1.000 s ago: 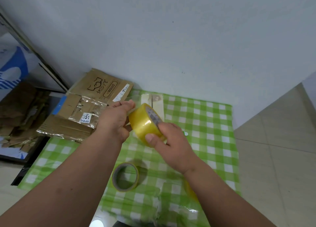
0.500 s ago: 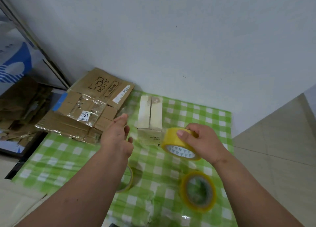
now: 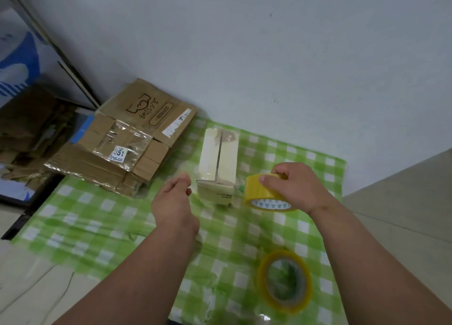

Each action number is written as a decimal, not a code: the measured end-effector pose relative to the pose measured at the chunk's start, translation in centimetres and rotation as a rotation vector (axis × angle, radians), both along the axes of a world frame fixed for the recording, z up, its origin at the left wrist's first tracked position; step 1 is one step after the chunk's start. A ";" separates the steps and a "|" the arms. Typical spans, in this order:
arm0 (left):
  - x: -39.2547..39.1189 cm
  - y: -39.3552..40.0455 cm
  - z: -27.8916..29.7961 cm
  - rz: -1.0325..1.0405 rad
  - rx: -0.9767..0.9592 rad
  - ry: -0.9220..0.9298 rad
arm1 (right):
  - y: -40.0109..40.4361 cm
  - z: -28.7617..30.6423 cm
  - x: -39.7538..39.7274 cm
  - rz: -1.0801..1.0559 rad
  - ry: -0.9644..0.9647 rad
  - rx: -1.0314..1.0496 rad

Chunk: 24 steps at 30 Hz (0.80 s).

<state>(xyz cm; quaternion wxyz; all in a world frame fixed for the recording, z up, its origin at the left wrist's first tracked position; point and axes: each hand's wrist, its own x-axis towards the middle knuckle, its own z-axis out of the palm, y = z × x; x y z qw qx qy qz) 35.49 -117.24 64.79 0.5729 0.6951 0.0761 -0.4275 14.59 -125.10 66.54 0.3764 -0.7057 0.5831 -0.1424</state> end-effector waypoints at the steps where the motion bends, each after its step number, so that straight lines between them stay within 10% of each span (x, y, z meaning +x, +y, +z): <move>1: -0.1 0.0 0.0 0.018 0.005 0.012 | -0.4 -0.1 0.0 0.003 -0.002 0.003; 24: -0.5 -0.8 -3.0 0.054 0.189 0.049 | -2.2 -3.7 2.4 0.255 0.344 0.016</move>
